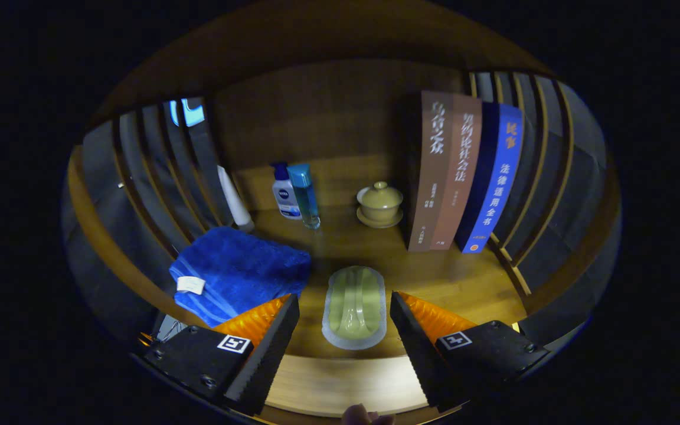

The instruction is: Pull open the drawer, take out the items inside it, and place them on the countertop above the cabinet.

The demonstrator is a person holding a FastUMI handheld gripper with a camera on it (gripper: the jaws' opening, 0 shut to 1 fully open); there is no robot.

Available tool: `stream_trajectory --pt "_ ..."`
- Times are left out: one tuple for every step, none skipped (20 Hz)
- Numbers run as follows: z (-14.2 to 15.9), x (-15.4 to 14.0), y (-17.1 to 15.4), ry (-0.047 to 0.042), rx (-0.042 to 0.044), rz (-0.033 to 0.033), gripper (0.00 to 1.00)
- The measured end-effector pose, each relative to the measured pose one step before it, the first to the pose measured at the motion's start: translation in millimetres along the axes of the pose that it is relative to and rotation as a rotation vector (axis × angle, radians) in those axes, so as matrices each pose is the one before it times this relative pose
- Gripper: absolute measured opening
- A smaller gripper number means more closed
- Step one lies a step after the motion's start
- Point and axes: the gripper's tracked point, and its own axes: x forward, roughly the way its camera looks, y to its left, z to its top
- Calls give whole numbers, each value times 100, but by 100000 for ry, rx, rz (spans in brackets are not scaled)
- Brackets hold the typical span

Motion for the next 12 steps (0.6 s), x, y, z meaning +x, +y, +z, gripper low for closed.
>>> stream_trajectory --pt "96 -1635 352 -3632 281 2082 99" --pt "79 -1868 495 -4213 488 1951 99" --pt "239 -1892 296 -4319 -200 792 99" --pt "348 -1924 150 -4755 -675 -92 99" --pt "336 -1735 -43 -4853 -886 225 99" --pt "280 -1540 140 -4608 -489 139 99" --pt "260 -1474 -49 -4571 -851 -186 99" --pt "580 -1498 -174 -5323 -954 -1019 99" --pt "472 -1386 44 -5204 -1019 -117 99" --pt "164 -1254 69 -4122 -1273 -140 99" --pt "-12 -1186 237 -3541 -1534 94 99" --pt "-260 -1038 222 -2850 -1530 228 99"
